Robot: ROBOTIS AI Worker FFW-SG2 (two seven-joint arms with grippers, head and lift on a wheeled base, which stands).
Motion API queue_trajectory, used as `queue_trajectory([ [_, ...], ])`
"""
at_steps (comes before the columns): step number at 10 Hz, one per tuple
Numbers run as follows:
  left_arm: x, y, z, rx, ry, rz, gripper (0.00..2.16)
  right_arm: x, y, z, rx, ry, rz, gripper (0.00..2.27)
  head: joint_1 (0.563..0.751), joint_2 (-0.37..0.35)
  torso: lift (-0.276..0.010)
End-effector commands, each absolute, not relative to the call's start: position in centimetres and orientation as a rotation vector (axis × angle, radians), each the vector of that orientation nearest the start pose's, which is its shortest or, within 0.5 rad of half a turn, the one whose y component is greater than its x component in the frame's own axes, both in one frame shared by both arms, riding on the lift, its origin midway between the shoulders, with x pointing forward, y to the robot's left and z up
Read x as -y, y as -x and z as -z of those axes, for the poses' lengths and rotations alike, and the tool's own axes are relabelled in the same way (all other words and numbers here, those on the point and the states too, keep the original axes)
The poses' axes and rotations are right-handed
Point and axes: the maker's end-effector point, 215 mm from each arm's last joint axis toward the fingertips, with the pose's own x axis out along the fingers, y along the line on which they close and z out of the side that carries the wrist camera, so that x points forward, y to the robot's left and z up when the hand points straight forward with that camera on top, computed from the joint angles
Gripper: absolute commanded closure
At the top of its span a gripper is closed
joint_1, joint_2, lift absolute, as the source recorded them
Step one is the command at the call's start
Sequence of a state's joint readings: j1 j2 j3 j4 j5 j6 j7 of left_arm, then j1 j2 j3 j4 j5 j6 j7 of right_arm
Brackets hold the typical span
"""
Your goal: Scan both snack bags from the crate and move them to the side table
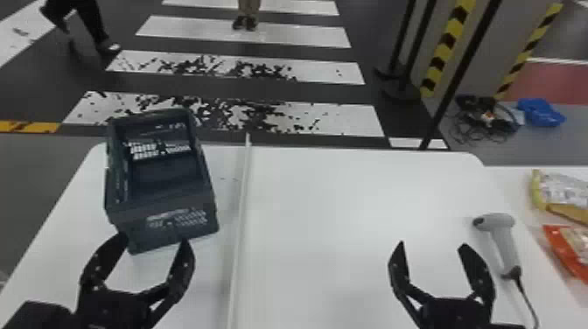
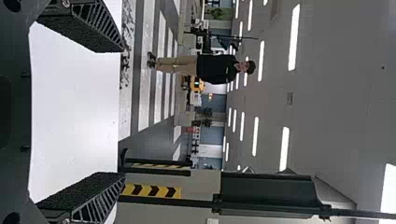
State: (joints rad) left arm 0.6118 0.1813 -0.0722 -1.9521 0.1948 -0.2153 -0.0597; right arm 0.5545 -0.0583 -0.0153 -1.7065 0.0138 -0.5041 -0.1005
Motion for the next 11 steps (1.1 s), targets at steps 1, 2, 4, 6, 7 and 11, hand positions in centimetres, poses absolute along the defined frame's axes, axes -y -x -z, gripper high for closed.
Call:
queue_trajectory([
  [1, -20.18, -39.59, 37.42, -0.031, 0.081, 0.177, 0.09, 26.28, -39.28, 38.98, 0.089, 0.065, 0.075, 0.04, 0.695, -0.087, -0.099],
  [2, -20.23, -39.55, 37.3, -0.027, 0.081, 0.175, 0.09, 26.08, -39.33, 39.02, 0.089, 0.063, 0.071, 0.04, 0.695, -0.088, -0.099],
  [4, -20.39, -39.73, 37.1, -0.021, 0.08, 0.171, 0.09, 25.68, -39.35, 38.96, 0.09, 0.064, 0.064, 0.04, 0.695, -0.083, -0.099],
  [6, -20.37, -39.96, 37.52, -0.026, 0.08, 0.17, 0.09, 25.8, -39.47, 38.83, 0.093, 0.064, 0.067, 0.04, 0.695, -0.076, -0.099],
  [7, -20.31, -39.96, 37.71, -0.029, 0.081, 0.17, 0.09, 25.76, -39.59, 38.71, 0.096, 0.064, 0.065, 0.04, 0.695, -0.076, -0.099],
  [11, -20.21, -39.97, 37.89, -0.031, 0.087, 0.167, 0.09, 25.38, -39.89, 38.87, 0.093, 0.061, 0.059, 0.04, 0.695, -0.075, -0.099],
])
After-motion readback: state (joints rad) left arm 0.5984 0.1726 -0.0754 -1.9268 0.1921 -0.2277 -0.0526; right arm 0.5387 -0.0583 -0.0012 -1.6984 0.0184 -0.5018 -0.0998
